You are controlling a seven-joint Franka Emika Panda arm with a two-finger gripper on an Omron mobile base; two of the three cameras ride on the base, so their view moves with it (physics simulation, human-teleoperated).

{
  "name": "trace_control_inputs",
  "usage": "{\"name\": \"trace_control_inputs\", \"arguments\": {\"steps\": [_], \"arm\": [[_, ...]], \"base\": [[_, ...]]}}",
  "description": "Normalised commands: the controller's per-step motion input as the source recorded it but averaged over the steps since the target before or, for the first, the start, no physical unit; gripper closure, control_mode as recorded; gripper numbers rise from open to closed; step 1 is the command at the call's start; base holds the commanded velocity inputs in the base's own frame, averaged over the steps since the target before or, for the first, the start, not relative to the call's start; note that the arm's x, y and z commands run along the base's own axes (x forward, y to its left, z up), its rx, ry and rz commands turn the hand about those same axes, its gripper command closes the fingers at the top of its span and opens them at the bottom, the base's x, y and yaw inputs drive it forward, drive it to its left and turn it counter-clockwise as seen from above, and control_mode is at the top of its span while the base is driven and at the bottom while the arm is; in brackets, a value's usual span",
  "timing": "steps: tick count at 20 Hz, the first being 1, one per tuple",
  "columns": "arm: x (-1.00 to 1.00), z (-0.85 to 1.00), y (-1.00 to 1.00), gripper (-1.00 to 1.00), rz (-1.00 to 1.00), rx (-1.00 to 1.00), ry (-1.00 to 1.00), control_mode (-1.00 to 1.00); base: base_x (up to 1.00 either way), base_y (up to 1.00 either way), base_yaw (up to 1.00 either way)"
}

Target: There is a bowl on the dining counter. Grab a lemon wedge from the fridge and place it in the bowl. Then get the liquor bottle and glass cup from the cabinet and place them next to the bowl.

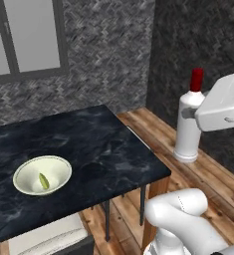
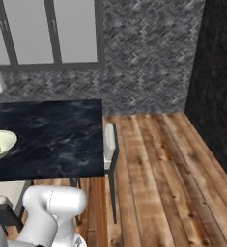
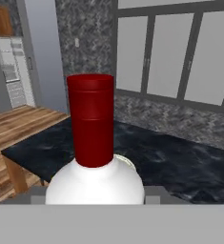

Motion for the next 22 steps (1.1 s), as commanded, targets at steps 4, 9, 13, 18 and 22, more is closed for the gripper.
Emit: {"name": "trace_control_inputs", "arguments": {"steps": [4, 9, 13, 18, 22], "arm": [[0.32, -0.02, 0.05, 1.00, -0.01, 0.02, 0.04, -1.00], [0.68, -0.21, 0.00, 1.00, 0.01, 0.09, 0.02, -1.00], [0.63, -0.51, 0.04, 1.00, 0.17, 0.14, 0.00, -1.00], [0.56, -0.61, 0.21, 1.00, 0.23, 0.15, 0.00, -1.00], [0.45, -0.66, 0.36, 1.00, 0.22, 0.08, -0.03, -1.00]], "base": [[0.32, 0.09, -0.02], [0.00, 0.00, 0.00], [0.00, 0.00, 0.00], [0.00, 0.00, 0.00], [0.00, 0.00, 0.00]]}}
